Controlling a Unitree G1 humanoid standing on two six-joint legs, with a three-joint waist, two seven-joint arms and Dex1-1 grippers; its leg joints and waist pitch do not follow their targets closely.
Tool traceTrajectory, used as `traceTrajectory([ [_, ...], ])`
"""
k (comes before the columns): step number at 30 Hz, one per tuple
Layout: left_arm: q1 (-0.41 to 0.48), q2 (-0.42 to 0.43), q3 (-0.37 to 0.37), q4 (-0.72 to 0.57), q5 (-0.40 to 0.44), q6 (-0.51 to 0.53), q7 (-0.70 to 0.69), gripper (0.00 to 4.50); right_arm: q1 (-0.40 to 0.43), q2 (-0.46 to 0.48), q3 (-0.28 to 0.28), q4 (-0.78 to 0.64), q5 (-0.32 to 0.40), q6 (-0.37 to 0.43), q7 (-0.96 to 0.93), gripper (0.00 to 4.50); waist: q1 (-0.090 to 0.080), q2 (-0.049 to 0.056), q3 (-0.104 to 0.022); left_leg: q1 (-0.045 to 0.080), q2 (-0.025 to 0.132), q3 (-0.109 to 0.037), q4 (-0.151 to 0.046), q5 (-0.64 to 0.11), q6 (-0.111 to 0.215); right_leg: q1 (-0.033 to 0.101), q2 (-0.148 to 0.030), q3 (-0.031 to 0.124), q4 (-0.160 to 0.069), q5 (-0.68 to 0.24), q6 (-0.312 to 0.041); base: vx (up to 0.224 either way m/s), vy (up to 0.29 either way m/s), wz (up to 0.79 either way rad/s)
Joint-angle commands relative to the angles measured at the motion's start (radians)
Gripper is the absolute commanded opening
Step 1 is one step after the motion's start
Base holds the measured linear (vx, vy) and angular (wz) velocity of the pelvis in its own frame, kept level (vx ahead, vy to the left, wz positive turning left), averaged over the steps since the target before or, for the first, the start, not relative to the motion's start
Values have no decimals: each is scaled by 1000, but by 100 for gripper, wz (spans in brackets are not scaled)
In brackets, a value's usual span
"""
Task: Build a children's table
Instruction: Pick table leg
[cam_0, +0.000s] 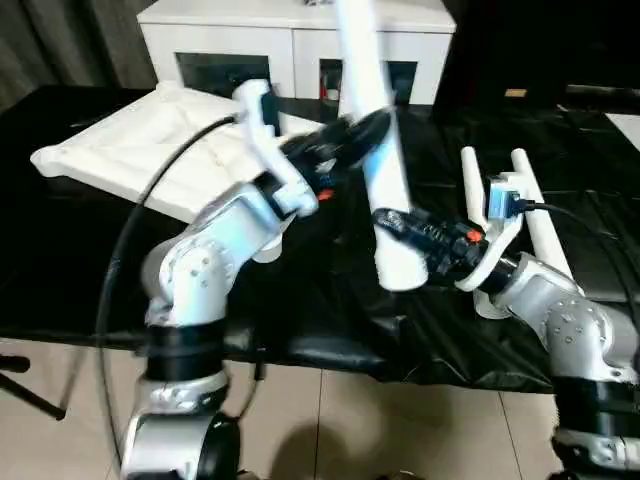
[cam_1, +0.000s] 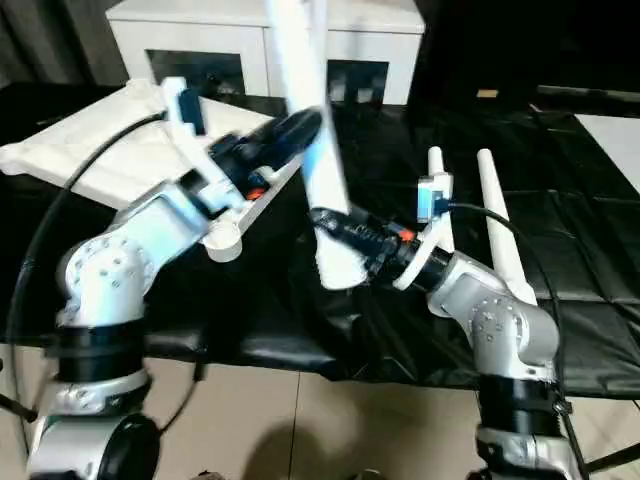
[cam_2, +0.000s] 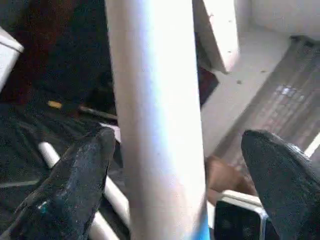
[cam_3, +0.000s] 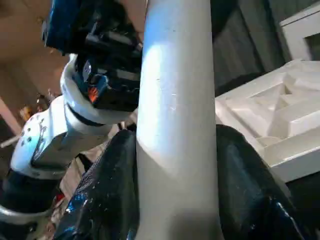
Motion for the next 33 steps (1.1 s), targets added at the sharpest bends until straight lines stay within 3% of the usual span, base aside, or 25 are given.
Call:
traceTrajectory([
  [1,-3,10,-10,-3,-19,29,-13,450,6,-6,17,-32,2,2,1,188,4,-8,-77,6,26,-6,-85,-112,60,67,-23,29,-77,-234,-207,0,0,0],
  [6,2,18,-26,3,6,36,11,450,6,-11,44,-48,-26,-17,-25,188,6,-8,-80,6,29,-7,-84,-84,61,68,-23,28,-72,-190,-214,0,0,0],
  [8,0,17,-22,22,35,18,51,450,0,-10,67,-43,-77,-50,-55,188,5,-8,-80,5,28,-7,-83,-70,63,69,-22,28,-69,-161,-219,0,0,0],
  [9,-3,13,-9,38,51,3,86,450,-5,-10,93,-36,-128,-81,-83,188,5,-8,-80,4,28,-8,-83,-64,59,69,-23,28,-69,-157,-218,0,0,0],
  [11,-13,4,31,82,93,-40,178,450,-27,5,172,29,-318,-226,-213,188,0,-9,-79,3,24,-6,-82,-66,47,69,-21,28,-71,-165,-206,0,0,0],
  [12,-13,4,31,82,93,-40,178,450,-27,5,172,29,-318,-226,-213,188,-4,-9,-79,2,23,-6,-82,-71,35,69,-22,28,-72,-179,-200,0,0,0],
  [13,-13,-5,51,92,113,-61,223,450,-39,35,197,63,-389,-291,-293,188,-3,-11,-80,4,25,-6,-82,-83,29,67,-26,28,-72,-197,-198,0,0,0],
  [15,-11,-9,55,91,110,-60,232,450,-40,44,212,61,-402,-298,-309,187,-4,-11,-79,4,23,-5,-83,-92,30,69,-24,28,-75,-212,-194,0,0,0],
  [20,-4,-20,54,89,103,-52,245,450,-57,62,263,76,-477,-360,-368,187,-3,-6,-82,6,26,-6,-81,-54,65,68,-20,29,-62,-103,-227,0,0,0],
  [25,5,-31,46,91,90,-46,253,387,-68,72,307,94,-522,-404,-367,187,-3,-7,-80,5,26,-4,-81,-76,80,71,-22,30,-65,-123,-236,0,0,0],
  [33,16,-39,43,87,90,-32,260,318,-74,88,317,112,-546,-450,-391,187,-5,-8,-81,5,26,-5,-81,-75,78,71,-21,30,-63,-114,-234,0,0,0],
])
